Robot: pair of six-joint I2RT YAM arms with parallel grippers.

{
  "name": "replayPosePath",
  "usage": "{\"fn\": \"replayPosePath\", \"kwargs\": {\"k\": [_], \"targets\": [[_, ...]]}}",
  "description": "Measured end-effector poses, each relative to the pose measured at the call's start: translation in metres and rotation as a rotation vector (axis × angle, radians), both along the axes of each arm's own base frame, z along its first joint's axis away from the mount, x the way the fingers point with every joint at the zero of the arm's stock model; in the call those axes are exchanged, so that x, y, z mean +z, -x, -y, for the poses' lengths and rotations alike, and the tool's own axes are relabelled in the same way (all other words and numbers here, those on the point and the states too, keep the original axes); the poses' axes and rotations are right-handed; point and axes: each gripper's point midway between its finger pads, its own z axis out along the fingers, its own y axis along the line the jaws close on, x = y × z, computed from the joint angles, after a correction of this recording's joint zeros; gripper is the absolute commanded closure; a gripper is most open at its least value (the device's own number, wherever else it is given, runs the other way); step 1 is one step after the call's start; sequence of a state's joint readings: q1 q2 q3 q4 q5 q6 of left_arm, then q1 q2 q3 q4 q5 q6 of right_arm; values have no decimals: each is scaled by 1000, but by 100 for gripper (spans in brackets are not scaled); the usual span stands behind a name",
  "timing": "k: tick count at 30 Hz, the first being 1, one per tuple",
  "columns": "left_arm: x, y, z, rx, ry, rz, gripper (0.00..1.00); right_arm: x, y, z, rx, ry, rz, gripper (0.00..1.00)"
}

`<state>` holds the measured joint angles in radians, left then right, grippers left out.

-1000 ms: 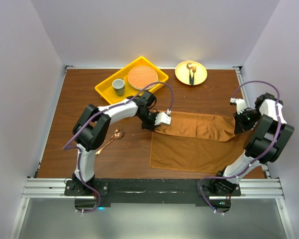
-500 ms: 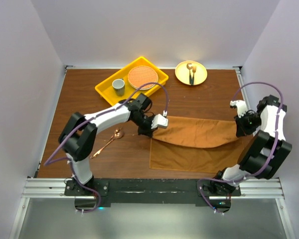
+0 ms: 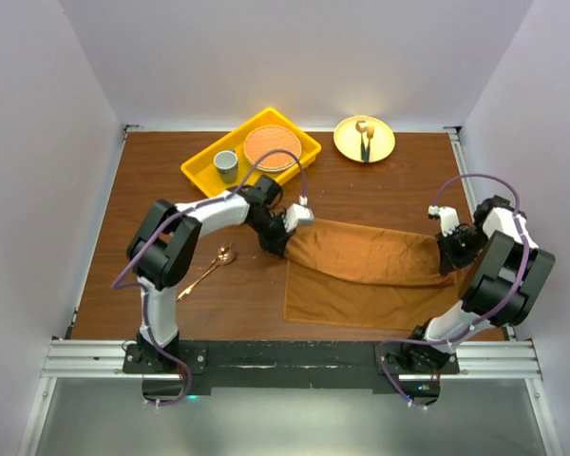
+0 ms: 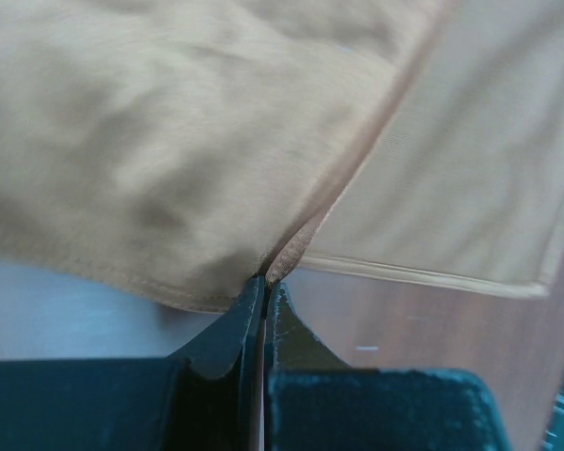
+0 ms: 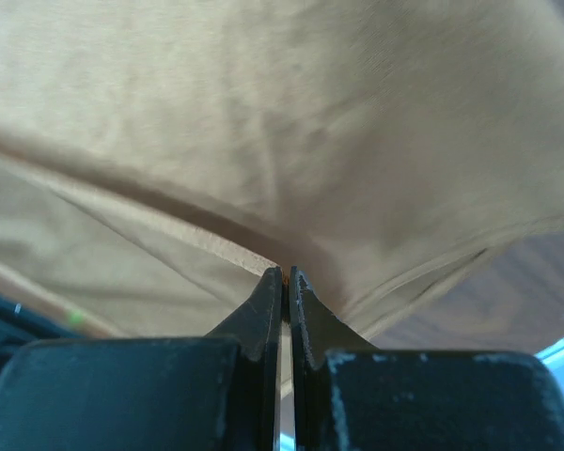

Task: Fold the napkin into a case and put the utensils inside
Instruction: Fold and flatten the napkin at the center of the board.

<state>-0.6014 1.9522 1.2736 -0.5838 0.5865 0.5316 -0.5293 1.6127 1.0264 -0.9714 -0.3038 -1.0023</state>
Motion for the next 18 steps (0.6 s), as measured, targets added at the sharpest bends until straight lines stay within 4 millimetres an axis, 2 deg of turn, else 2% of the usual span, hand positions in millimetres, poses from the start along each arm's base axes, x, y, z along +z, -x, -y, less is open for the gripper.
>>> {"fn": "replayPosePath", "kwargs": {"k": [2,5,8,10,13,16,18], "targets": [[1,-35,-6,67,9,19,100,-8,-10,-1,-16,3,1,100],[2,-72,-16,135,6,58,100,-18,-32,-4,-32,2,-5,100],[3,-92,-23,168,-12,91,100,-21,-59,-11,-38,-3,7,100],[4,-97,-24,172,-24,108,100,-14,-79,-14,-45,1,43,100],[5,-96,-23,165,-27,111,100,-1,-91,-18,-39,-8,75,100],[11,-86,-19,147,-14,109,100,12,-93,-13,-44,-2,90,100],[20,-69,-13,117,-1,109,100,24,-88,-5,-49,4,95,100]]}}
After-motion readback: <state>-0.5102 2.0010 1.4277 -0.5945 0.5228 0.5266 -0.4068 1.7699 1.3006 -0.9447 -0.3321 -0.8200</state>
